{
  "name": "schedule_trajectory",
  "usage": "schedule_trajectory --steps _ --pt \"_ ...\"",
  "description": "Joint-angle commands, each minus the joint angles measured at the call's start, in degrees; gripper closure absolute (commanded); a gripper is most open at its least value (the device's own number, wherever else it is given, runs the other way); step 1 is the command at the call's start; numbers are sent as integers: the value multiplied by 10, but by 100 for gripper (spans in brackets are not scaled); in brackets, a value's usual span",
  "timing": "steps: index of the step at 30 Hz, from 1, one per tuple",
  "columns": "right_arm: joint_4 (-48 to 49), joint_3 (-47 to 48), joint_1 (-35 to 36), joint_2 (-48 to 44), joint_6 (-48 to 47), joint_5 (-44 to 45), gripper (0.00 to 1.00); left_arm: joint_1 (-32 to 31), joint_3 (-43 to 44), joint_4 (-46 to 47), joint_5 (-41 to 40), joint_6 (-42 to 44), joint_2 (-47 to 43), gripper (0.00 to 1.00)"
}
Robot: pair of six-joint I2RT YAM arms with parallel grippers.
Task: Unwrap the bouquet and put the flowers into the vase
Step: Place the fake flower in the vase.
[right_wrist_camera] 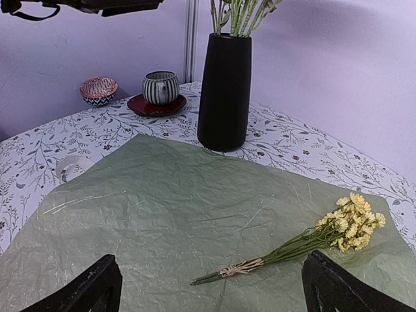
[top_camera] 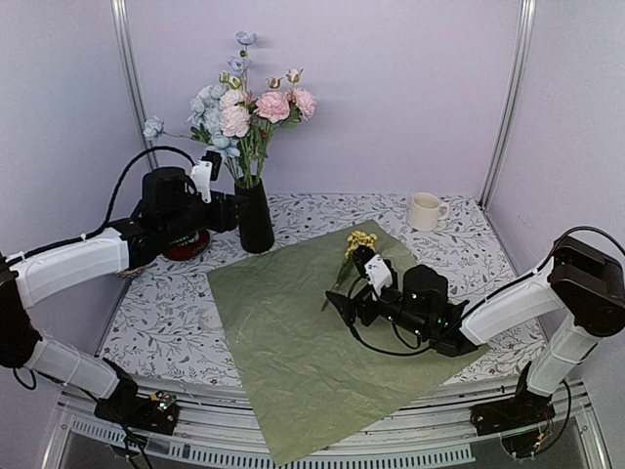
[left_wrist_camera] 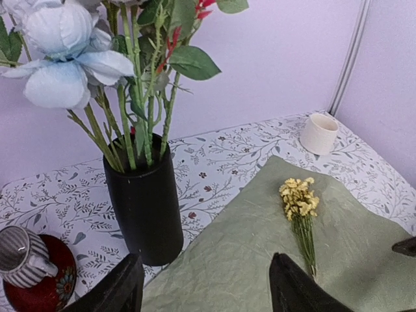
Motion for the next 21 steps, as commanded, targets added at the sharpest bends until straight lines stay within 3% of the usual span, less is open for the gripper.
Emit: schedule_trajectory --steps 1,16,19,21 --pt "-5 10 -4 6 12 13 1 -21 -52 59 13 1 -36 32" --pt "-51 55 -5 32 26 24 1 -62 -236 307 78 -34 -31 34" --pt "-60 59 -6 31 30 27 1 -64 -312 440 107 -56 -18 34" --pt "-63 61 -6 31 32 29 1 -64 -325 459 104 -73 -21 35"
